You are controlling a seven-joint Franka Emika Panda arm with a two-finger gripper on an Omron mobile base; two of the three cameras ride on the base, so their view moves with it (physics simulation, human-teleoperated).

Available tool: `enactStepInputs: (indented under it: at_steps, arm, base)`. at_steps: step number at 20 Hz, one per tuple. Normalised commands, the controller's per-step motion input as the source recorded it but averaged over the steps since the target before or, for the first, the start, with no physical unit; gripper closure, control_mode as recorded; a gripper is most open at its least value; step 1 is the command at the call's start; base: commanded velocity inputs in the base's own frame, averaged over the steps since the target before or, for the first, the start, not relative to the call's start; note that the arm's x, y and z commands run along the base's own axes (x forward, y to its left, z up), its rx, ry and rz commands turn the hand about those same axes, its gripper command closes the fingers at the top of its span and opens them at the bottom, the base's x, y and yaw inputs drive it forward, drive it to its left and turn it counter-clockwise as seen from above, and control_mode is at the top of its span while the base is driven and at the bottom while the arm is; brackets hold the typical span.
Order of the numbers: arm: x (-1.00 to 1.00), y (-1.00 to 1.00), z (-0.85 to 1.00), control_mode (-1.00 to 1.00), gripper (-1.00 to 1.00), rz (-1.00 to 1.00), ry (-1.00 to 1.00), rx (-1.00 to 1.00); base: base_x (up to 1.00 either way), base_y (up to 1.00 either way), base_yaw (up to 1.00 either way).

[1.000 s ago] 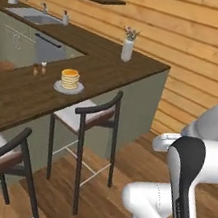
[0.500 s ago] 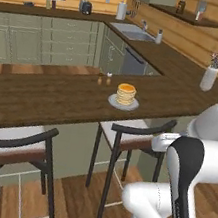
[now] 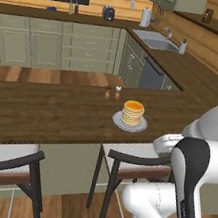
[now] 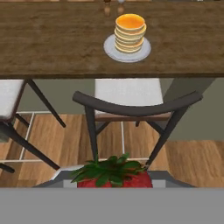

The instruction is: Take the strawberry from the fridge and place it on top of the pancake, located on the dining counter.

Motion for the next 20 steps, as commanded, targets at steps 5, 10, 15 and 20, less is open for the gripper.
enactStepInputs:
  at_steps: [5,10,15,20]
  arm:
    - [0.00,0.00,0.00,1.00,1.00,0.00,0.00,0.00]
    - [0.00,0.00,0.00,1.00,1.00,0.00,0.00,0.00]
    - [0.00,0.00,0.00,1.00,1.00,0.00,0.00,0.00]
    - [0.00,0.00,0.00,1.00,1.00,0.00,0.00,0.00]
  base:
    - [0.61,-0.07,-0.02]
    - [0.09,-0.23,-0.18]
    - [0.00,-0.35,-0.11]
    - [0.09,-0.41,0.01]
